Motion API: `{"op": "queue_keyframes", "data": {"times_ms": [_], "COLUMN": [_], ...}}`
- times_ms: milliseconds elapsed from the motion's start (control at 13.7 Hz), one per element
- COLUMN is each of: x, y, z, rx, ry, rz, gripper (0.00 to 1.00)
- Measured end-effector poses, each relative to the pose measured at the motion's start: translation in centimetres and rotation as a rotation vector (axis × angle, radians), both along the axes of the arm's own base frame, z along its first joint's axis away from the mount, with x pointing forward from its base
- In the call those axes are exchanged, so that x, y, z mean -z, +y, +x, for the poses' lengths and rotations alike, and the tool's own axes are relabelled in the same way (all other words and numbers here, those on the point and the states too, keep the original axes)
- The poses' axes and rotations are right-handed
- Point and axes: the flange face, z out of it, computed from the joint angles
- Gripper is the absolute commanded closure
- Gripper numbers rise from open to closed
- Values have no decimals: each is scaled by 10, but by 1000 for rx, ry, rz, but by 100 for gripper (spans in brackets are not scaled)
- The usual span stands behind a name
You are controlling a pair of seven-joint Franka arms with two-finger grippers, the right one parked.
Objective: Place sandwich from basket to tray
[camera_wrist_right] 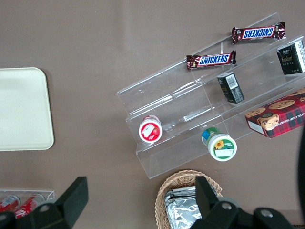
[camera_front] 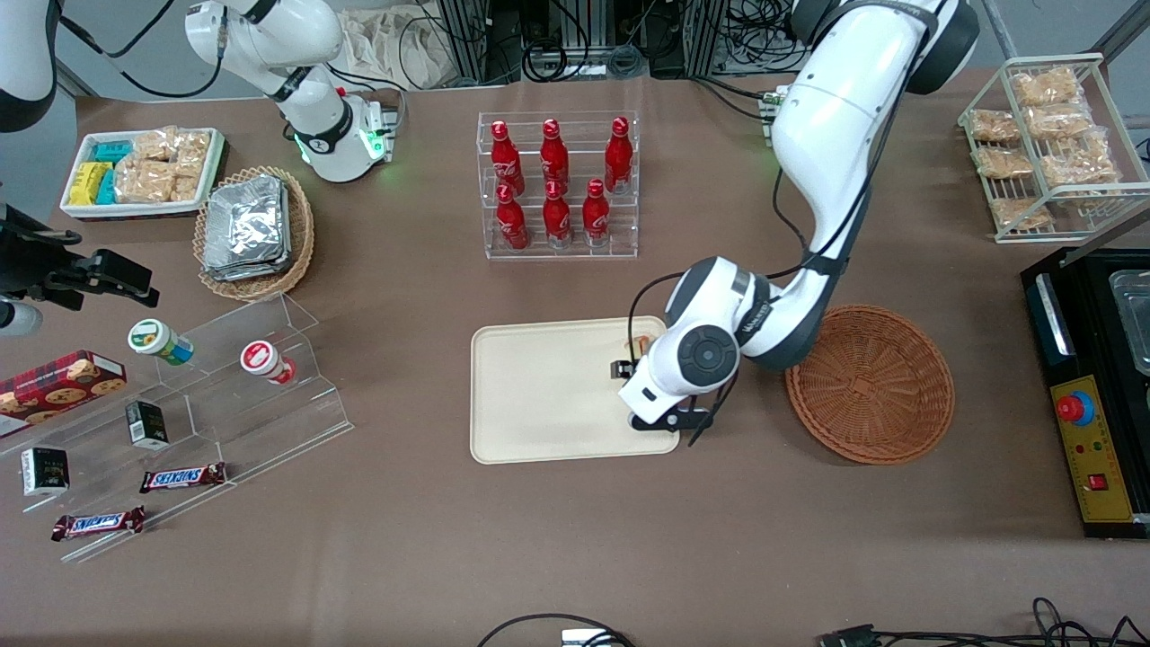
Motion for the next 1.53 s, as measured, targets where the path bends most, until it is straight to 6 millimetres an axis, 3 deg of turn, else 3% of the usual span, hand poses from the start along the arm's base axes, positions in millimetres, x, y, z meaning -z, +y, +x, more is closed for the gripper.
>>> {"op": "queue_keyframes", "data": {"times_ms": [146,364,656,801,874,1020,1166,1530], "x": [-45,-125,-224,-267,-287,-322,-338,-312], "y": [37,121,241,285,294,294,291,304], "z": [17,30,25,10,-2,-28,-43,-61], "rx": [-41,-41,-22,24,47,69,75,52], "ry": [-1,36,18,-8,-8,-5,-11,-63], "rz": [2,10,31,123,172,219,224,214], "gripper": [0,0,0,0,0,0,0,0]}}
